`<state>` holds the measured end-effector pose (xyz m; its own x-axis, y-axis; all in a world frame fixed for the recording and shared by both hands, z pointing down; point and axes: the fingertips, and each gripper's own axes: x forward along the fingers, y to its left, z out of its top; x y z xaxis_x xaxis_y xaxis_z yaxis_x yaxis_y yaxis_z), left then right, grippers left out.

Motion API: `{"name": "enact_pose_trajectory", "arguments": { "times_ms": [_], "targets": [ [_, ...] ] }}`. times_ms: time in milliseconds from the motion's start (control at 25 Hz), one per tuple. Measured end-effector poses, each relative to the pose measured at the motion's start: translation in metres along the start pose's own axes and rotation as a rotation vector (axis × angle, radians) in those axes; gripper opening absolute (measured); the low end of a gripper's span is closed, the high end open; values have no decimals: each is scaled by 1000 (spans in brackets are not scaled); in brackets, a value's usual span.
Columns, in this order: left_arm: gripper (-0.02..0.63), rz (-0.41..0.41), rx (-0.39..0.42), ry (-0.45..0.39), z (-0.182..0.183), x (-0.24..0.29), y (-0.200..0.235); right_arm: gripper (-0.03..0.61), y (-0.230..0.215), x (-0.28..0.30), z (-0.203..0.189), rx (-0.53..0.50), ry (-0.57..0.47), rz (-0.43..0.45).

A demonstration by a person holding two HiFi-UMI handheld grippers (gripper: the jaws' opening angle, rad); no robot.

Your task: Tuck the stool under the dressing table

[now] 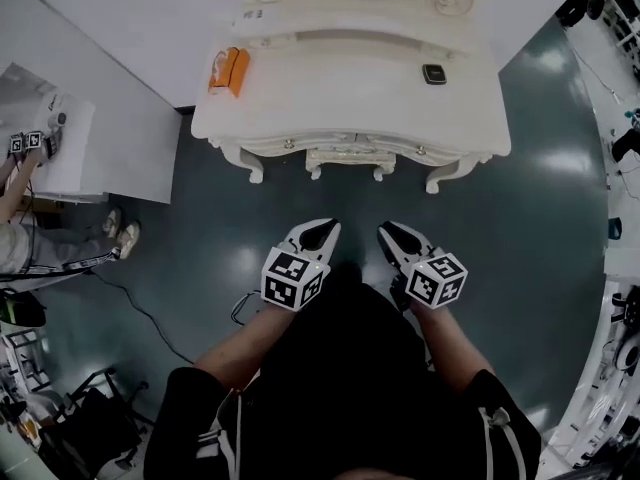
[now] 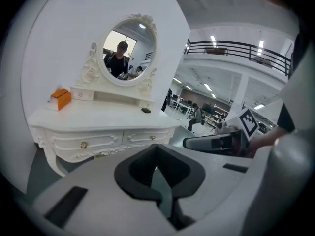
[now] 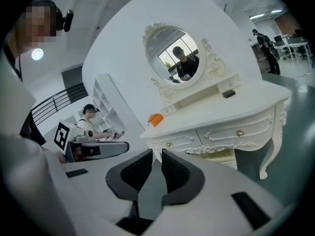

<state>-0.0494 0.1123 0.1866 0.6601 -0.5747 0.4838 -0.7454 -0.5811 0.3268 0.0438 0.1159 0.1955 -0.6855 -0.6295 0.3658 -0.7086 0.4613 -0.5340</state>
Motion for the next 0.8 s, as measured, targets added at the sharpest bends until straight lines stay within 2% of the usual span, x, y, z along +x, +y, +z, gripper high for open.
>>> {"name": "enact_pose_trajectory", "arguments": {
  "times_ms": [120,280,480,640,800],
  "targets": [
    [8,-19,59,-44,28,-18,-19,63,14,-13,19,-27,-29,7],
    [8,-13,94,-105,60,-40,-30,54,32,-27,49,-73,-81,12],
    [8,23,66,-182,85,-67,-33,37,53,-44,80,-125,-142,-12],
    [8,45,64,-258,115,-93,-37,28,79,-57,106,-152,-191,31],
    [8,23,69,-307,137,-116,-44,21,107,-72,128,-186,-244,76]
  ]
}}
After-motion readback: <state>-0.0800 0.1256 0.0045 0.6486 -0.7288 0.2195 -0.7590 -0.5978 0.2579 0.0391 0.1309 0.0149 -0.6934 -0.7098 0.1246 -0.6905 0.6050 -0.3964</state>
